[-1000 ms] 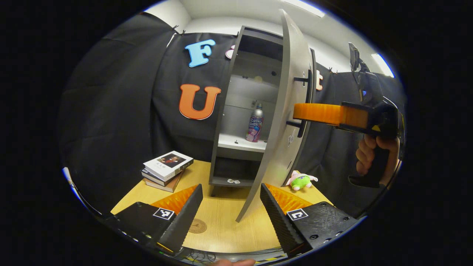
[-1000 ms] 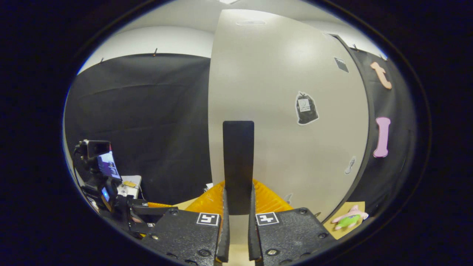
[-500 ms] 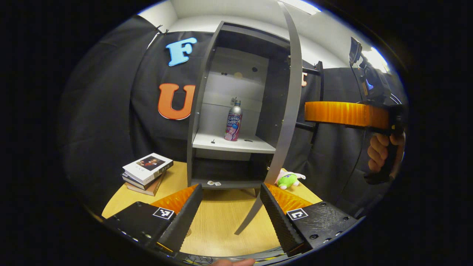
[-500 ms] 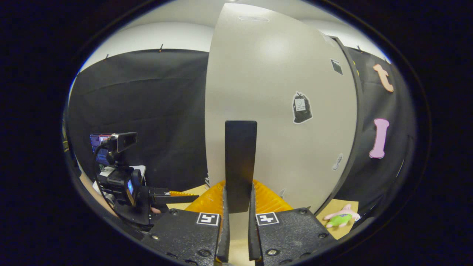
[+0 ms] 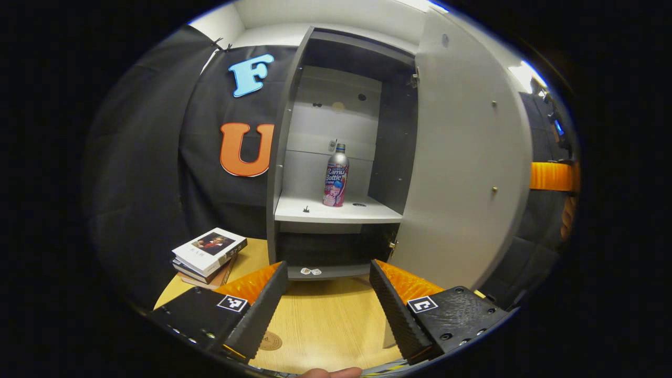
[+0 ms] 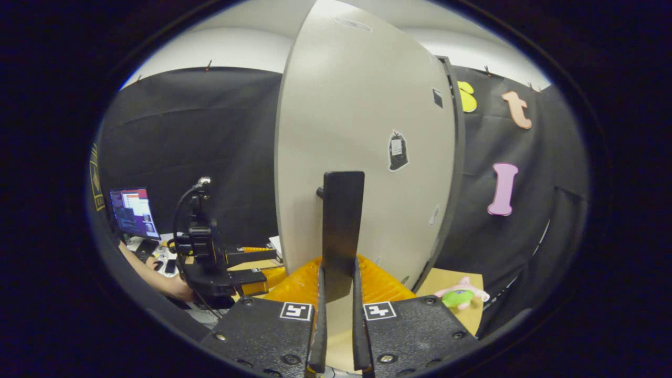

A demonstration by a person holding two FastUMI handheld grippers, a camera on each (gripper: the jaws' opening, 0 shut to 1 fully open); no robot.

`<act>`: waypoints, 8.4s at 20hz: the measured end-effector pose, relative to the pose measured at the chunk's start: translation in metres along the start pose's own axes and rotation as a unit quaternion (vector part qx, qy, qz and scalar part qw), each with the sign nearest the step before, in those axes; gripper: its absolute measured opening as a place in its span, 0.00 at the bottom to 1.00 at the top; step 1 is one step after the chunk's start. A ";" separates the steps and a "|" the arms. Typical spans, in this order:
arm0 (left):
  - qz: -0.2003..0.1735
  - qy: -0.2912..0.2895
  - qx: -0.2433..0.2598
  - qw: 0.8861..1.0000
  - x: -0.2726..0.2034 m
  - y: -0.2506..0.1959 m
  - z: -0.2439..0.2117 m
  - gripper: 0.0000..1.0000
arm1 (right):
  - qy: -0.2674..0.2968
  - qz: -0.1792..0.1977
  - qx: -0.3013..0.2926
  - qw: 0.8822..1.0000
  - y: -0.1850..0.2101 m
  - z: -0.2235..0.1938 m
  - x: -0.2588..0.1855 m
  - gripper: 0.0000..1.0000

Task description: Open the cabinet door with the right hand, grasp the bottle in the cabinet with the left hand and place it on the coaster, then close the cabinet door with the right hand.

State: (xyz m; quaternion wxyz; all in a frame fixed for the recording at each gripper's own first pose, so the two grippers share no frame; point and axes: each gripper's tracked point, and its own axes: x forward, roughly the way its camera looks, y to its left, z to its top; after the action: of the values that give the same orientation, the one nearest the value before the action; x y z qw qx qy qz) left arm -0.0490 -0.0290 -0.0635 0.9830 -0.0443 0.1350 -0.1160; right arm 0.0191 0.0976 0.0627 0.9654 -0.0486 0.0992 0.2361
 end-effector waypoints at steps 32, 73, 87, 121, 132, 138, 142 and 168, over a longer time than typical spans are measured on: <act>0.065 -0.151 0.091 0.982 0.240 -0.021 0.114 0.96 | -0.069 -0.269 0.082 0.957 -0.141 -0.027 -0.071 0.84; 0.117 -0.098 0.102 0.983 0.176 0.007 0.118 0.78 | -0.143 -0.131 0.214 0.957 -0.166 -0.038 -0.053 1.00; 0.108 -0.051 0.125 0.985 0.040 0.092 -0.043 0.78 | -0.111 -0.216 0.227 0.943 -0.141 -0.041 -0.057 0.99; 0.179 0.018 0.063 0.982 0.051 0.167 -0.277 0.83 | 0.097 -0.316 0.142 0.933 -0.124 -0.140 -0.083 1.00; 0.171 0.013 0.064 0.983 0.035 0.163 -0.272 0.97 | 0.106 -0.307 0.152 0.933 -0.124 -0.147 -0.078 0.99; 0.166 0.024 0.084 0.982 0.014 0.154 -0.246 0.97 | 0.095 -0.311 0.138 0.936 -0.125 -0.148 -0.075 0.98; 0.165 0.008 0.102 0.981 -0.016 0.143 -0.198 0.97 | 0.083 -0.303 0.158 0.936 -0.128 -0.154 -0.072 1.00; 0.002 -0.025 0.062 0.998 0.020 -0.073 0.024 0.96 | -0.054 -0.117 0.087 0.988 -0.125 -0.075 -0.041 0.96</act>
State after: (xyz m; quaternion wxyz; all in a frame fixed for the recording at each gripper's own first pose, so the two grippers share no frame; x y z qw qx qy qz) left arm -0.0388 -0.1033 -0.0366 0.9872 0.0137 0.1034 -0.1209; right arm 0.0294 -0.0415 0.0044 0.9908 0.0373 0.0607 0.1146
